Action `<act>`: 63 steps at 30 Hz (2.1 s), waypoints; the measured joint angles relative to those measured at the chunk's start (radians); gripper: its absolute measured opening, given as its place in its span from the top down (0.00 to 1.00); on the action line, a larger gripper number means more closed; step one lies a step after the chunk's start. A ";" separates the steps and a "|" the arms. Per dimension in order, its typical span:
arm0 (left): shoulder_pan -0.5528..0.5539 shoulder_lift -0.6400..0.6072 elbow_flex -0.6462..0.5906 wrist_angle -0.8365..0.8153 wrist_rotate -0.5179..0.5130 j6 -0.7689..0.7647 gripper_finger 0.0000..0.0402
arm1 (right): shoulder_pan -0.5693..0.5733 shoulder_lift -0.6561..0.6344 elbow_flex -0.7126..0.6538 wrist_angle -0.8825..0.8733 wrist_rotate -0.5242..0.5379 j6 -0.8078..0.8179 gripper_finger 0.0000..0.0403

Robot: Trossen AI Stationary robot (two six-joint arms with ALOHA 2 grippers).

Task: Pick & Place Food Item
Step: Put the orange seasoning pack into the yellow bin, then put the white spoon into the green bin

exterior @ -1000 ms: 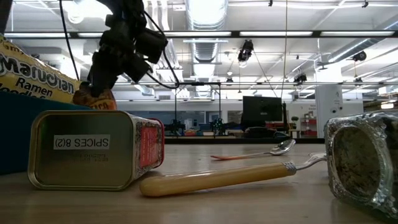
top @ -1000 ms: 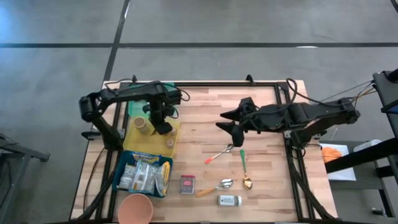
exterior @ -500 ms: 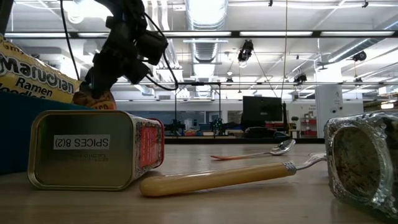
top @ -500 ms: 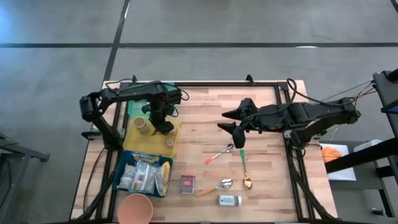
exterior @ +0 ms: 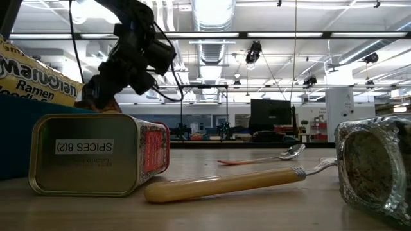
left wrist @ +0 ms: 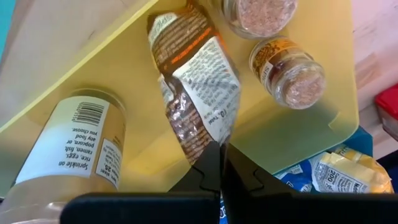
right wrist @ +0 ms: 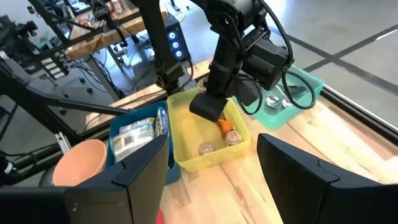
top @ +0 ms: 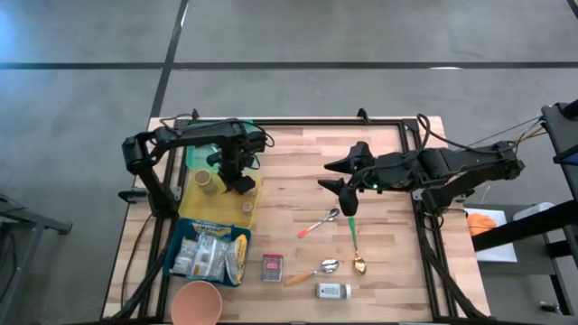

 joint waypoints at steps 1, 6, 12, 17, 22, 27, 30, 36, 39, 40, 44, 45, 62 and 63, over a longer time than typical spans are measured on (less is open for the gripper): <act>0.000 0.002 0.000 0.000 0.000 0.000 1.00 | 0.000 0.000 0.000 0.000 0.000 0.000 0.40; 0.002 0.008 0.000 0.007 -0.001 0.001 1.00 | 0.000 0.000 0.000 -0.009 -0.001 0.002 0.40; 0.002 0.007 0.001 0.004 -0.001 0.004 0.97 | 0.000 0.000 0.000 -0.037 -0.002 0.003 0.40; 0.002 0.006 0.015 -0.001 -0.017 0.008 0.91 | 0.000 0.000 0.000 -0.036 -0.002 0.003 0.40; 0.003 0.006 0.042 -0.015 -0.021 0.009 0.90 | 0.000 0.000 0.000 -0.036 -0.002 0.000 0.40; 0.004 0.003 0.063 -0.023 -0.024 0.018 0.90 | 0.000 0.000 0.000 -0.036 -0.007 0.000 0.40; 0.005 0.003 0.070 -0.028 -0.028 0.022 0.90 | 0.000 0.000 0.000 -0.036 -0.015 0.000 0.40; 0.013 0.002 0.102 -0.086 -0.098 0.039 0.90 | 0.000 0.000 0.000 -0.037 -0.034 0.000 0.40; 0.018 -0.009 0.121 -0.104 -0.133 0.051 0.90 | 0.000 0.000 0.000 -0.043 -0.034 0.000 0.40; 0.019 -0.013 0.128 -0.105 -0.135 0.053 0.90 | 0.000 0.000 0.000 -0.048 -0.034 0.000 0.40; 0.021 -0.029 0.158 -0.106 -0.147 0.073 0.90 | 0.000 0.000 0.000 -0.061 -0.034 0.000 0.40; 0.021 -0.034 0.165 -0.107 -0.153 0.077 0.90 | 0.000 0.000 0.000 -0.065 -0.034 0.000 0.40; -0.045 -0.169 0.184 0.025 -0.097 -0.019 0.90 | 0.000 -0.009 0.000 -0.455 -0.034 0.289 0.40; -0.062 -0.175 0.184 0.056 -0.084 -0.032 0.90 | 0.000 -0.009 0.000 -0.476 -0.037 0.306 0.40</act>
